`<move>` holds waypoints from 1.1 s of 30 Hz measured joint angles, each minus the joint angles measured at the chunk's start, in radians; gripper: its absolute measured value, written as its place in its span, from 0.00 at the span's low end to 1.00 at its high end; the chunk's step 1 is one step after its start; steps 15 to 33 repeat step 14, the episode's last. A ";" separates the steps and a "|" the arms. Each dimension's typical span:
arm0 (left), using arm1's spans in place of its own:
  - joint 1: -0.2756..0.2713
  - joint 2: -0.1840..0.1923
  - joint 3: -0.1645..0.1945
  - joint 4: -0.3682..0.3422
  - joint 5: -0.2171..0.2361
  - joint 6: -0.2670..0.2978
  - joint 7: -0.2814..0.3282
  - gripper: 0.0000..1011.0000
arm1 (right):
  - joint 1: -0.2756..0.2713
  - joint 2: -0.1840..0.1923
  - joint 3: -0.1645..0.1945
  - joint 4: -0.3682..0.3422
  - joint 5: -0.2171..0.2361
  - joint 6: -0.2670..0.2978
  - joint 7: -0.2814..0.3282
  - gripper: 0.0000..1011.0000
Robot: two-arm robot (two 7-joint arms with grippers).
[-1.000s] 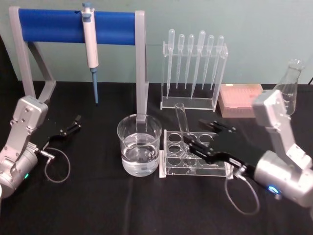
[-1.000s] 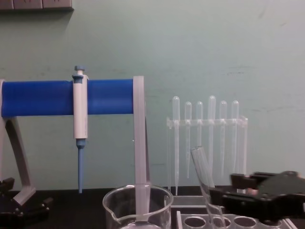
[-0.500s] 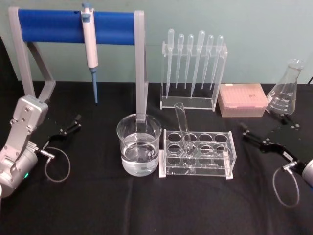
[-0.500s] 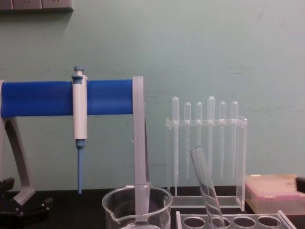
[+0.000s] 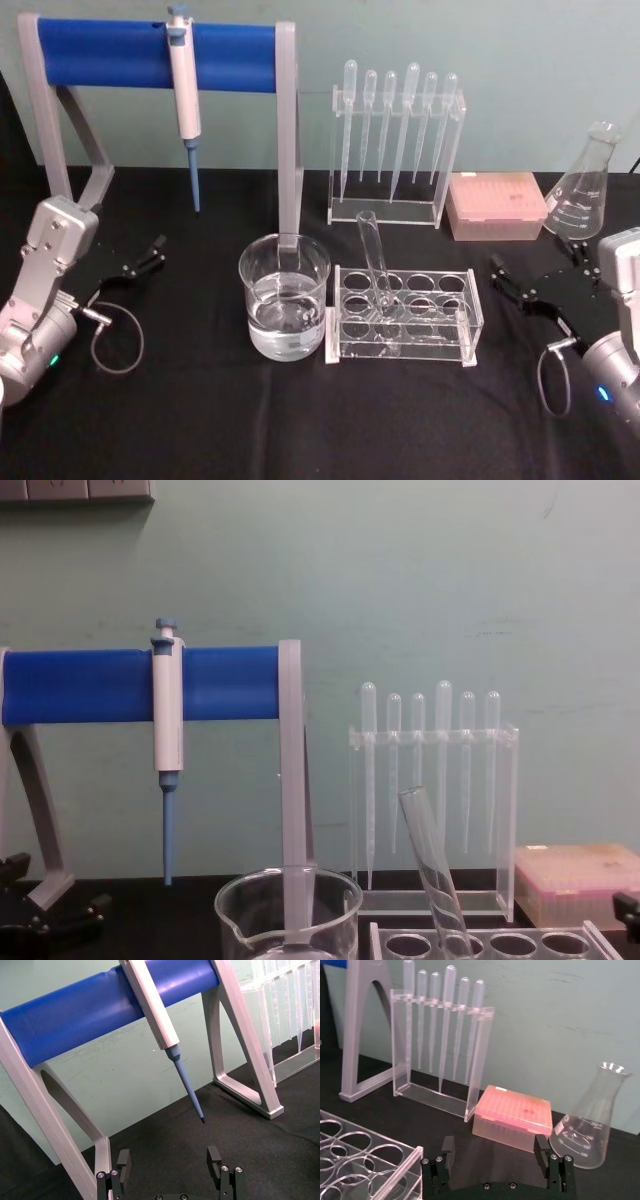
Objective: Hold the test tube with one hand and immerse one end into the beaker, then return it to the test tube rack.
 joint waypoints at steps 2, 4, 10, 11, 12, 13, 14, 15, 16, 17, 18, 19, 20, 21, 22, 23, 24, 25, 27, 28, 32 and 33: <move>0.000 0.000 0.000 0.000 0.000 0.000 0.000 0.99 | 0.006 -0.002 -0.005 0.005 -0.016 -0.004 0.006 0.99; 0.000 0.000 0.000 0.000 0.000 0.000 0.000 0.99 | 0.006 -0.002 -0.005 0.005 -0.015 -0.005 0.006 0.99; 0.000 0.000 0.000 0.000 0.000 0.000 0.000 0.99 | 0.005 -0.002 -0.005 0.005 -0.013 -0.005 0.005 0.99; 0.000 0.000 0.000 0.000 0.000 0.000 0.000 0.99 | 0.005 -0.002 -0.005 0.005 -0.013 -0.005 0.005 0.99; 0.000 0.000 0.000 0.000 0.000 0.000 0.000 0.99 | 0.005 -0.002 -0.004 0.005 -0.013 -0.005 0.005 0.99; 0.000 0.000 0.000 0.000 0.000 0.000 0.000 0.99 | 0.005 -0.002 -0.004 0.005 -0.012 -0.005 0.005 0.99; 0.000 0.000 0.000 0.000 0.000 0.000 0.000 0.99 | 0.005 -0.003 -0.004 0.005 -0.012 -0.005 0.005 0.99; 0.000 0.000 0.000 0.000 0.000 0.000 0.000 0.99 | 0.005 -0.003 -0.004 0.005 -0.012 -0.005 0.005 0.99; 0.000 0.000 0.000 0.000 0.000 0.000 0.000 0.99 | 0.005 -0.003 -0.004 0.005 -0.012 -0.005 0.005 0.99; 0.000 0.000 0.000 0.000 0.000 0.000 0.000 0.99 | 0.005 -0.003 -0.004 0.005 -0.012 -0.005 0.005 0.99; 0.000 0.000 0.000 0.000 0.000 0.000 0.000 0.99 | 0.005 -0.003 -0.004 0.005 -0.012 -0.005 0.005 0.99; 0.000 0.000 0.000 0.000 0.000 0.000 0.000 0.99 | 0.005 -0.003 -0.004 0.005 -0.012 -0.005 0.005 0.99; 0.000 0.000 0.000 0.000 0.000 0.000 0.000 0.99 | 0.005 -0.003 -0.004 0.005 -0.012 -0.005 0.005 0.99; 0.000 0.000 0.000 0.000 0.000 0.000 0.000 0.99 | 0.005 -0.003 -0.004 0.005 -0.012 -0.005 0.005 0.99; 0.000 0.000 0.000 0.000 0.000 0.000 0.000 0.99 | 0.005 -0.003 -0.004 0.005 -0.012 -0.005 0.005 0.99; 0.000 0.000 0.000 0.000 0.000 0.000 0.000 0.99 | 0.005 -0.003 -0.004 0.005 -0.012 -0.005 0.005 0.99; 0.000 0.000 0.000 0.000 0.000 0.000 0.000 0.99 | 0.005 -0.003 -0.004 0.005 -0.012 -0.005 0.005 0.99; 0.000 0.000 0.000 0.000 0.000 0.000 0.000 0.99 | 0.005 -0.003 -0.004 0.005 -0.012 -0.005 0.005 0.99; 0.000 0.000 0.000 0.000 0.000 0.000 0.000 0.99 | 0.005 -0.003 -0.004 0.005 -0.012 -0.005 0.005 0.99; 0.000 0.000 0.000 0.000 0.000 0.000 0.000 0.99 | 0.005 -0.003 -0.004 0.005 -0.012 -0.005 0.005 0.99; 0.000 0.000 0.000 0.000 0.000 0.000 0.000 0.99 | 0.005 -0.003 -0.004 0.005 -0.012 -0.005 0.005 0.99; 0.000 0.000 0.000 0.000 0.000 0.000 0.000 0.99 | 0.005 -0.003 -0.004 0.005 -0.012 -0.005 0.005 0.99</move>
